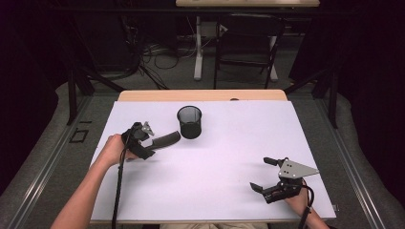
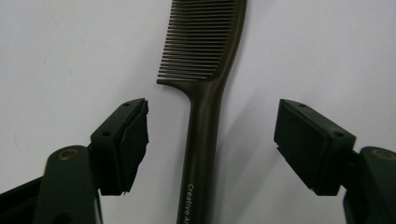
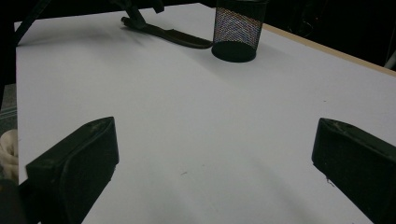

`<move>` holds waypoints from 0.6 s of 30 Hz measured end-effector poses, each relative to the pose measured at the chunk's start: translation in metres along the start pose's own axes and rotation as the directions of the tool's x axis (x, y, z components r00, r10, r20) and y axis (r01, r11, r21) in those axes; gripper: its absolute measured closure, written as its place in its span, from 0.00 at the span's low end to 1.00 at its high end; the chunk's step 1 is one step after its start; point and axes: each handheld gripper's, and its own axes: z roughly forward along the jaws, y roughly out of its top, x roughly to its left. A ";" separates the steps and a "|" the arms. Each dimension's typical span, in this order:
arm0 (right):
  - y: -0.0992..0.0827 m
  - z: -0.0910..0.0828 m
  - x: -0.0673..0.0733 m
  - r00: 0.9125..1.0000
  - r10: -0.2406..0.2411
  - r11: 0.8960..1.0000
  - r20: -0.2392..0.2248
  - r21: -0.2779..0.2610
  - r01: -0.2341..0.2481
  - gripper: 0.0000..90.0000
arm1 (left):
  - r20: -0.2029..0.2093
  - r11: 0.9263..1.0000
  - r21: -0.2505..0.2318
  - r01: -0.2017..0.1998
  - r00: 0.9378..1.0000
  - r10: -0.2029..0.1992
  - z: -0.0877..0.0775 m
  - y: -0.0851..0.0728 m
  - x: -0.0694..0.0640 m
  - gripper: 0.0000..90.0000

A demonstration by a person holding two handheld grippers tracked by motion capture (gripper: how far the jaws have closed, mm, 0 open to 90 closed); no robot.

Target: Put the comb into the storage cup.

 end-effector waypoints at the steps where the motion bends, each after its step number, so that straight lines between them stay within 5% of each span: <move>1: 0.000 0.000 0.000 1.000 0.000 1.000 0.000 0.000 0.000 0.00 | -0.001 1.000 0.009 -0.002 1.000 0.002 0.001 0.000 0.001 0.33; 11: 0.000 0.000 -0.001 1.000 0.000 1.000 0.006 -0.005 0.000 0.00 | 0.082 0.997 0.073 -0.001 0.997 -0.005 0.013 0.004 0.014 0.63; 18: 0.000 -0.001 0.000 1.000 -0.001 1.000 0.003 -0.002 0.001 0.00 | 0.105 0.995 0.096 -0.018 0.994 0.008 0.019 0.006 0.017 0.73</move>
